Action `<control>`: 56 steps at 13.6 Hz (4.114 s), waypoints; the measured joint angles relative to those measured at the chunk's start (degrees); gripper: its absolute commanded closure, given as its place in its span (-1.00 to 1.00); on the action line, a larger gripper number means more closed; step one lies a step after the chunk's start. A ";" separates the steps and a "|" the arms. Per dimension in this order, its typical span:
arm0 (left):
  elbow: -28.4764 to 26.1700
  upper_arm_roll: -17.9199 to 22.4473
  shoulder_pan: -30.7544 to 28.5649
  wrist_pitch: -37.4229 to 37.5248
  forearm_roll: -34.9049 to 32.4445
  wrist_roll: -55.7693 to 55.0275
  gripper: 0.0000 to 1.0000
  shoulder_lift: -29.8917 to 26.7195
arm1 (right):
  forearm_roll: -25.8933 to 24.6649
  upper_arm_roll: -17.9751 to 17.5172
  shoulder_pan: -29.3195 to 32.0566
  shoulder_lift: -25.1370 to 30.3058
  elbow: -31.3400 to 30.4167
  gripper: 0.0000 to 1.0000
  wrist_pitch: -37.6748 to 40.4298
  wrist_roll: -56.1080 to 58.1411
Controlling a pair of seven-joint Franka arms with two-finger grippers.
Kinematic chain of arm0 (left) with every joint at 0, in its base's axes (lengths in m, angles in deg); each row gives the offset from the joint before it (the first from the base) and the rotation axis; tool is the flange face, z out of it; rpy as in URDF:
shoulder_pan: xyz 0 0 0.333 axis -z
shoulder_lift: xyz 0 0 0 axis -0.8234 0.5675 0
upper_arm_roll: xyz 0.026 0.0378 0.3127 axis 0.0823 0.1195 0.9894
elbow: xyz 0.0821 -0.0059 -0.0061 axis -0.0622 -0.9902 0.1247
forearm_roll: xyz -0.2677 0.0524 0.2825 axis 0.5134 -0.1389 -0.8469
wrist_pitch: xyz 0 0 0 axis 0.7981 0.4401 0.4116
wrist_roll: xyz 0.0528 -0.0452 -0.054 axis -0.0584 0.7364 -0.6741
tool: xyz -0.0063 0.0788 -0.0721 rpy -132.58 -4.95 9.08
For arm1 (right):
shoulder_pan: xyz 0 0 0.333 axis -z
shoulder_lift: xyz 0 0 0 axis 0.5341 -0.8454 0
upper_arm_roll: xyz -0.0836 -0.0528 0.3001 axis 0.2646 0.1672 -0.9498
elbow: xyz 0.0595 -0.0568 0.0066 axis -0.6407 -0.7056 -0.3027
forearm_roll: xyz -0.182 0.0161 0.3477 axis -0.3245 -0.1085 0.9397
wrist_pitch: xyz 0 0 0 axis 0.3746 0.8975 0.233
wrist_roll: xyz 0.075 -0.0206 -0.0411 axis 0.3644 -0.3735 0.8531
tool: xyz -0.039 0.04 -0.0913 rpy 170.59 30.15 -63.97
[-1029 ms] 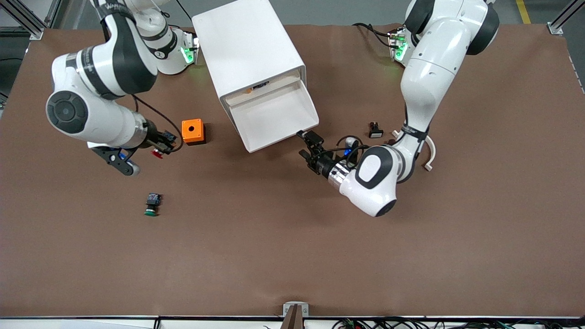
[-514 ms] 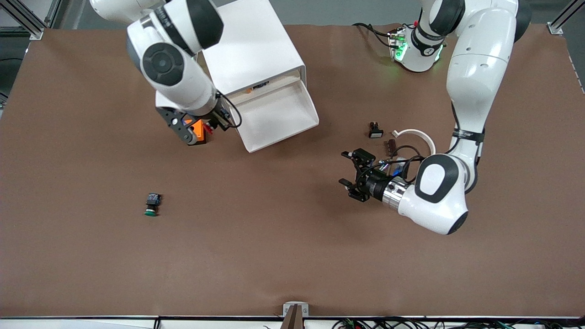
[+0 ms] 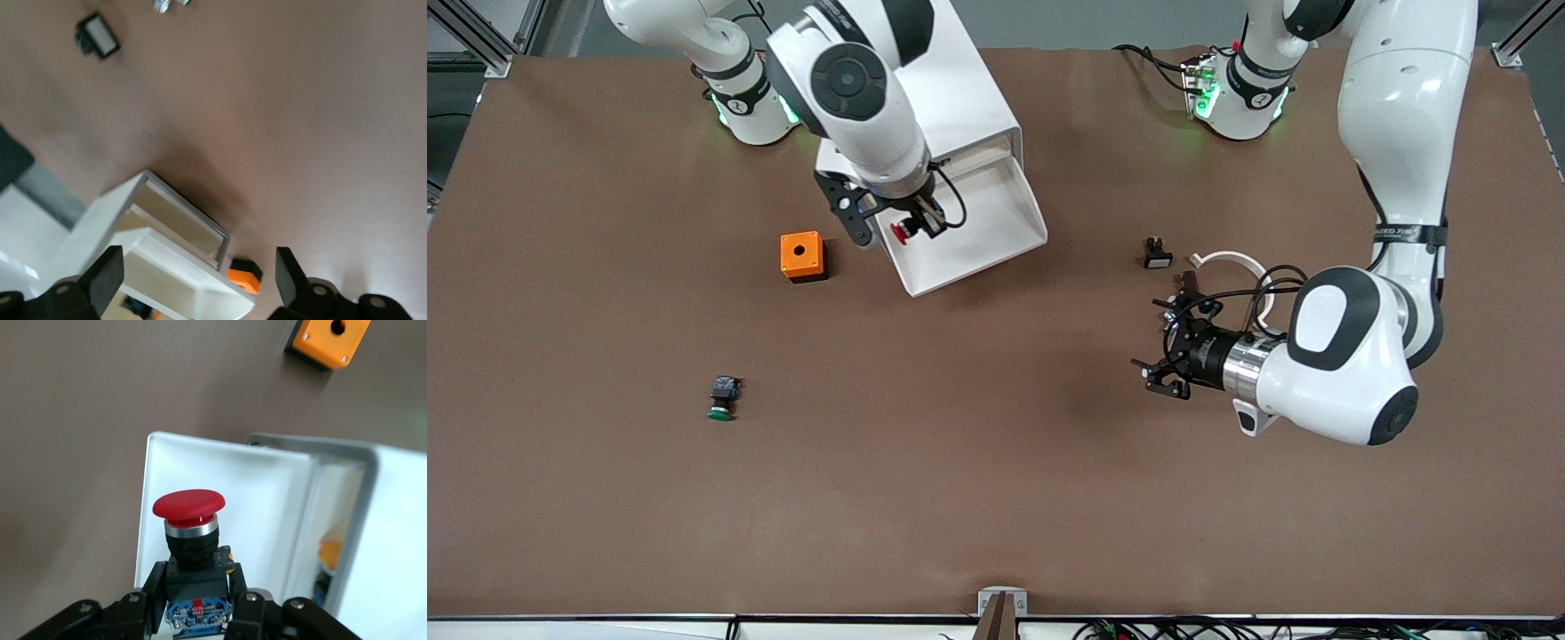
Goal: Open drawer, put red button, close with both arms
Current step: 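Carry the button over the drawer with the right gripper while the left gripper withdraws, then lower the red button into the drawer and open the right gripper, then push the drawer closed with the left gripper while the right gripper withdraws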
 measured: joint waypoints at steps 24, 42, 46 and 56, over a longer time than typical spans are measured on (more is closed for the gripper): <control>-1.14 -3.11 0.59 -10.98 -29.30 45.29 -1.00 -7.11 | 1.60 0.27 -3.96 -7.51 -3.80 -1.00 -12.76 -7.69; -14.02 -7.74 20.50 -30.02 -32.19 28.11 -1.00 -5.23 | -0.49 2.68 25.39 10.06 15.22 -1.00 29.52 49.98; -14.19 -7.75 25.41 -31.73 -34.57 21.96 -1.00 -2.67 | -2.96 2.69 33.04 11.57 10.94 -1.00 26.71 68.77; -14.42 -7.75 33.62 -29.78 -34.75 17.00 -1.00 -1.11 | -8.87 1.85 40.77 12.11 5.81 -1.00 16.66 86.97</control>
